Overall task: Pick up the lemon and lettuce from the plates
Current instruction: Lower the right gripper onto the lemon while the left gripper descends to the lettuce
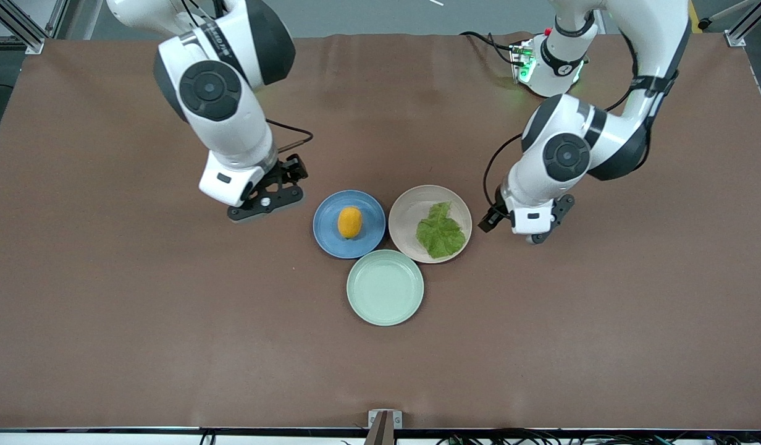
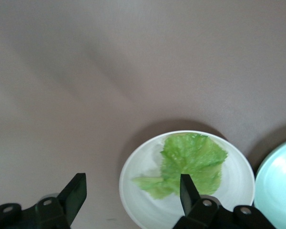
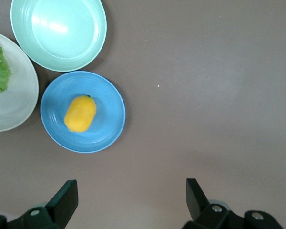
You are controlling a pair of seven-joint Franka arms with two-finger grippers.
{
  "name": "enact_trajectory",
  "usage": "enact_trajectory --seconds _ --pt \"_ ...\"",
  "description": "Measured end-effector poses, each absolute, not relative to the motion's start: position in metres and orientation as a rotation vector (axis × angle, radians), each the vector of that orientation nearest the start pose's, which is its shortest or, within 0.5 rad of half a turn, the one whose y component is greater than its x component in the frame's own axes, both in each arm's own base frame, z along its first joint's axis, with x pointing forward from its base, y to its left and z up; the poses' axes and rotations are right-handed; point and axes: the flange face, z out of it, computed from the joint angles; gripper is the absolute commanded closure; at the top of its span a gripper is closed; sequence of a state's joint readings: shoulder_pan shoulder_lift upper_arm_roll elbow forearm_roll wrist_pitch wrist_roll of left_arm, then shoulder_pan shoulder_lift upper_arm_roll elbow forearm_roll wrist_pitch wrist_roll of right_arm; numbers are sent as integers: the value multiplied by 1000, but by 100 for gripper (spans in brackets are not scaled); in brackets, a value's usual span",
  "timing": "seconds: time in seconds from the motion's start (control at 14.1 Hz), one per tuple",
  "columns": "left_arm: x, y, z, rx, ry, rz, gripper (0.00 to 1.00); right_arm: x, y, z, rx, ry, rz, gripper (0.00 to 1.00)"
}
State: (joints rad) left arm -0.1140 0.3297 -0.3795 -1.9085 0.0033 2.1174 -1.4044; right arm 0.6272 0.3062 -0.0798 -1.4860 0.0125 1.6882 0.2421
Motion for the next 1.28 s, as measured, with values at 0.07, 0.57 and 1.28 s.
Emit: enact_trajectory --seconds 0.07,0.57,1.28 --pt "539 -288 316 -2763 -1470 242 36 540 352 485 -3137 -413 164 0" --pt "526 -332 238 -2550 -1805 266 38 498 432 398 -3075 -88 132 0" --pt "524 -342 195 -2536 -1823 204 100 468 454 302 -3030 -13 140 0"
